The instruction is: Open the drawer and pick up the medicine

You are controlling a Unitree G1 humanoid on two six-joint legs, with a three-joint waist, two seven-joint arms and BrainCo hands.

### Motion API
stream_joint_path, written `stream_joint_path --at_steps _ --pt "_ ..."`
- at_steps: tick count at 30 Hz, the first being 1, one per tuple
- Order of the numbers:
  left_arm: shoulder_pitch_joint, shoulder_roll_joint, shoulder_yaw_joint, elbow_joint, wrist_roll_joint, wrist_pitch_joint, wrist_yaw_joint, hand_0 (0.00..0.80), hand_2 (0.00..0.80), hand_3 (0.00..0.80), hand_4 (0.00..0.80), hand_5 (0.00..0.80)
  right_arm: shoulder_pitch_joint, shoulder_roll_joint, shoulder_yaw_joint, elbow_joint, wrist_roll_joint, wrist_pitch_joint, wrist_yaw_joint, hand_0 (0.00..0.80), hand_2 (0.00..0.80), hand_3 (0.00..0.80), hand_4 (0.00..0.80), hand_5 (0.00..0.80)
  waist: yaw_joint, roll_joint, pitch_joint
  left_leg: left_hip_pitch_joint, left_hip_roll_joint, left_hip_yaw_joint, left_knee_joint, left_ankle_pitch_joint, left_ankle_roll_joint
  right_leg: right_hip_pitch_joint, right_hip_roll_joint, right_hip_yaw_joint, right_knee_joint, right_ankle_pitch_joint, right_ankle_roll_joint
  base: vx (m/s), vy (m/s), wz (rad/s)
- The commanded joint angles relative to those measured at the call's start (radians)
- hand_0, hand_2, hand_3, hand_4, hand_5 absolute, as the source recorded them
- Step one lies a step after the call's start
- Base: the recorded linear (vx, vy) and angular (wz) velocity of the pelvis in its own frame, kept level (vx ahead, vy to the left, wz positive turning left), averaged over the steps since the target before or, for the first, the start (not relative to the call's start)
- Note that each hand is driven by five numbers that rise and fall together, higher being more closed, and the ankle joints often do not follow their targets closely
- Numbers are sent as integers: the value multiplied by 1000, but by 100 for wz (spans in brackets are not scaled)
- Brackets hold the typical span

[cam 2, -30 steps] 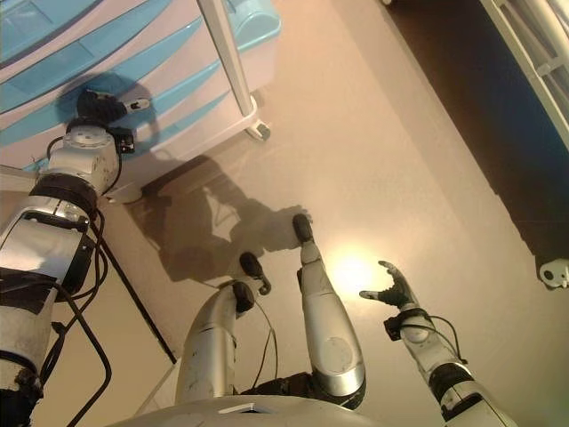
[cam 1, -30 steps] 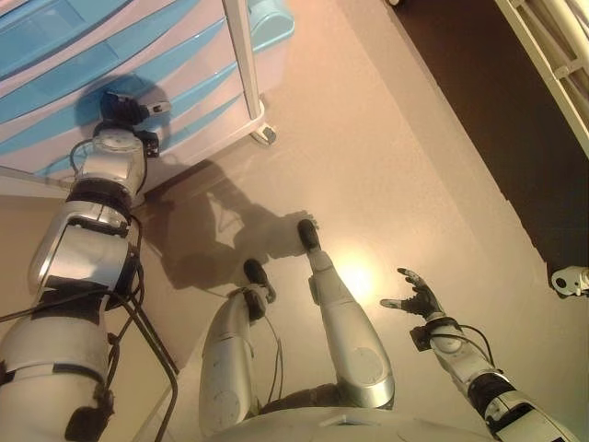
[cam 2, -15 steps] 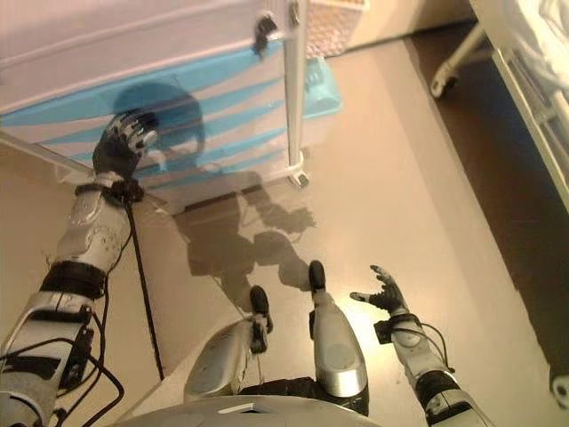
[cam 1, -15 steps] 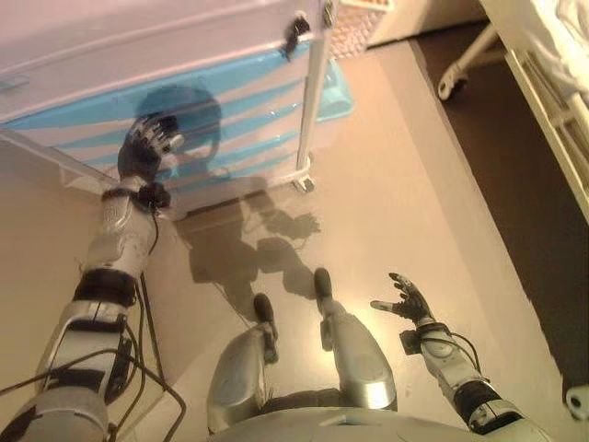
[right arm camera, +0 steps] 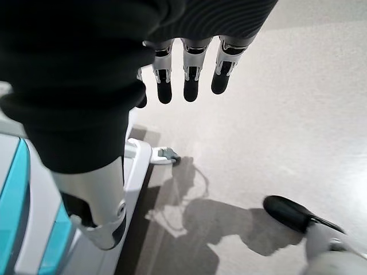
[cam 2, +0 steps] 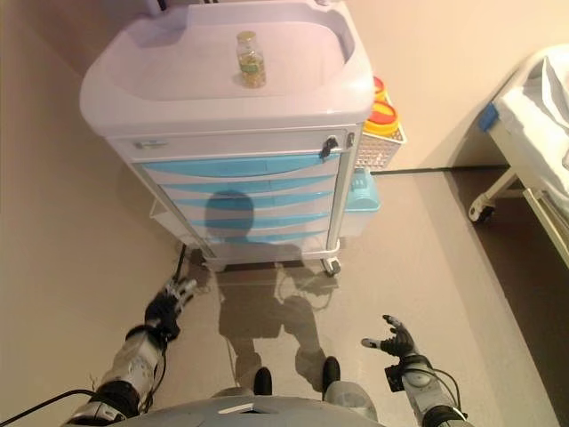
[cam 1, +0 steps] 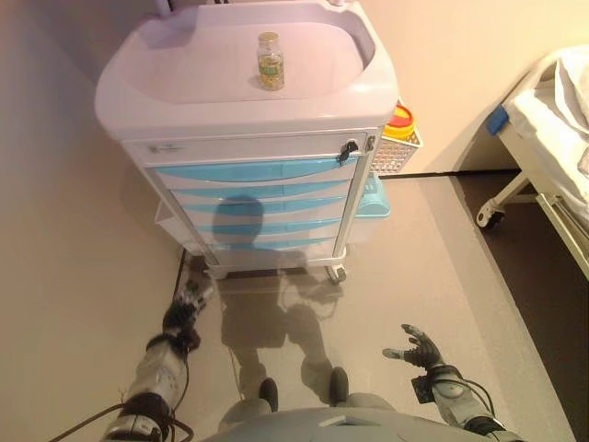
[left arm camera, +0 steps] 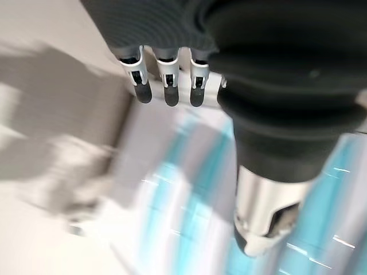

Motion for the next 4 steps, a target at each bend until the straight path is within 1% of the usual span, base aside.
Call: stream_joint_path --at_steps 1,3,4 --pt "-22 1 -12 107 68 2 -2 0 0 0 0 0 -30 5 -21 43 -14 -31 19 0 0 0 0 0 19 -23 -29 -49 -34 34 65 -90 4 15 30 -14 49 -98 16 2 -23 14" --pt "1 -12 1 197 89 19 0 0 0 0 0 0 -30 20 -23 68 -17 -36 31 0 0 0 0 0 26 -27 -37 -43 -36 28 57 -87 4 22 27 -26 47 -101 18 7 -26 10" --pt "9 -16 5 230 133 20 -9 0 0 0 0 0 -30 29 -21 76 -17 -35 34 0 0 0 0 0 29 -28 -40 -41 -38 26 55 -87 4 25 26 -29 45 -102 18 6 -17 4"
